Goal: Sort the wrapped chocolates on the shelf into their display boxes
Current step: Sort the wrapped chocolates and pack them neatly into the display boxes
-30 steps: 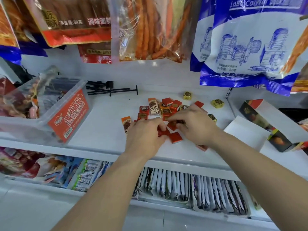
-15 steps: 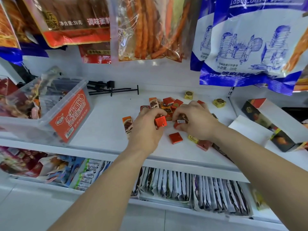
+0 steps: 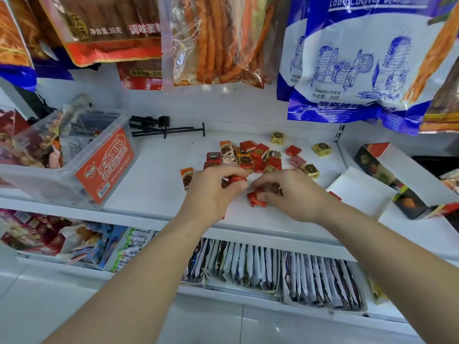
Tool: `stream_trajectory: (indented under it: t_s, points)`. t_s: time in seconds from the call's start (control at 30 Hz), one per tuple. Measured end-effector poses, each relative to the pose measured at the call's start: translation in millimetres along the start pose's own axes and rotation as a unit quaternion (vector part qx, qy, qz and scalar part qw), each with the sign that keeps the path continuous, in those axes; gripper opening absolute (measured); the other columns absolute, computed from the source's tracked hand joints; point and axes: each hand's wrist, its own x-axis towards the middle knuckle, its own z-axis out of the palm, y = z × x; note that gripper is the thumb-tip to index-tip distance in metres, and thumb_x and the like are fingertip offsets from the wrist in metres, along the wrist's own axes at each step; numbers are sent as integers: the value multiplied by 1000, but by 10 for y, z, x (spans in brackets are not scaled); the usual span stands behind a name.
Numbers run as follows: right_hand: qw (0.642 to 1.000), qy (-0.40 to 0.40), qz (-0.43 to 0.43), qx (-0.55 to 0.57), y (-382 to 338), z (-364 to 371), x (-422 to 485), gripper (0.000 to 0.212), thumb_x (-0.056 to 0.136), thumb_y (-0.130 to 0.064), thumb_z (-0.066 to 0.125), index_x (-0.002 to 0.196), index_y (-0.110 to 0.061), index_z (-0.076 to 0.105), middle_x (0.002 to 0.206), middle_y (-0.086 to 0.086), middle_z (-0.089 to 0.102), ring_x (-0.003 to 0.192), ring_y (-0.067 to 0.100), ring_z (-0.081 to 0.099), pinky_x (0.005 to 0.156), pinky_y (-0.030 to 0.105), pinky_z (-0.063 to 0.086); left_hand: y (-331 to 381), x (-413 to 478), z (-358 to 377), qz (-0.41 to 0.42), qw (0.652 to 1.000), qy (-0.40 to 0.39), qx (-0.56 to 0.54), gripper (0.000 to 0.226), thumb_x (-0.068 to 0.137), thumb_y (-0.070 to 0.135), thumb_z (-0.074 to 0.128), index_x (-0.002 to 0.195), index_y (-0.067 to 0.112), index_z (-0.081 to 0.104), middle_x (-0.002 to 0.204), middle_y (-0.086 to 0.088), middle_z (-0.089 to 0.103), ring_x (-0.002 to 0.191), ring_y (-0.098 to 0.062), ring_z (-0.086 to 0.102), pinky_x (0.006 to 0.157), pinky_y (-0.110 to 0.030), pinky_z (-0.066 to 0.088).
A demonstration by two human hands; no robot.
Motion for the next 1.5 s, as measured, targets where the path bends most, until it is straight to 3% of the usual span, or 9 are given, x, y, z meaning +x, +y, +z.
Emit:
stream_trajectory:
  t_s: [0.33,0.53,0.67,0.9,1.0,1.17,1.27,1.37,1.5]
  points:
    - [999,11,-6,-37,-17,56,-65,44,92,-37,66,134,-28,58,128,-7,64,110,16,60,98,37,48,-121,8,-10,-19,1000,-11,8,21,81,13,79,88,32,76,92,7,72,87,-13,68,86,-37,57]
    - [998,-28,2,-48,12,26,-60,41,87,-37,71,127,-33,61,113,-4,53,106,15,50,97,36,42,-102,-34,-31,-20,1000,-4,20,24,80,10,79,91,31,75,97,10,70,89,-10,67,87,-35,57]
    - [999,-15,-21,-34,-49,42,-91,32,84,-35,74,115,-35,65,110,-10,64,102,14,57,96,41,45,-53,-44,-46,-30,999,13,19,27,78,7,80,86,33,73,95,13,69,85,-3,66,87,-28,56]
    - [994,96,31,38,141,-542,-451,33,91,-28,68,124,-25,67,116,-13,63,100,4,59,85,16,47,381,0,223,-14,998,-18,-58,20,77,9,82,88,25,76,93,17,71,79,5,65,71,-6,51]
    - [985,135,107,27,541,-722,-739,31,94,-31,64,123,-22,67,116,-11,66,89,0,60,71,4,41,599,4,553,10,997,-55,-53,19,77,17,83,87,30,73,91,16,70,77,1,64,66,-8,50]
    - [963,173,204,45,953,-702,-1100,24,85,-30,75,108,-22,72,91,-6,69,84,15,64,74,27,50,831,15,1106,38,996,-76,-37,19,77,27,83,86,31,67,85,12,68,79,-10,65,70,-33,56]
    - [968,157,192,46,1002,-675,-1154,23,84,-31,77,106,-23,73,94,-10,69,87,11,64,75,20,48,861,46,1337,49,996,-78,-4,21,75,29,84,84,32,65,87,12,70,86,-8,66,80,-40,56]
    - [976,136,168,25,1004,-696,-1158,24,92,-28,68,115,-22,71,110,-9,70,96,8,63,78,10,41,856,94,1455,52,995,-90,5,17,76,28,83,85,33,69,90,13,72,88,-4,66,82,-36,55]
    - [977,157,144,-21,958,-768,-1174,27,95,-31,61,119,-23,69,120,-2,67,105,15,62,90,30,49,874,137,1346,80,995,-62,-1,11,92,22,67,98,26,74,95,18,70,89,9,60,81,-16,46]
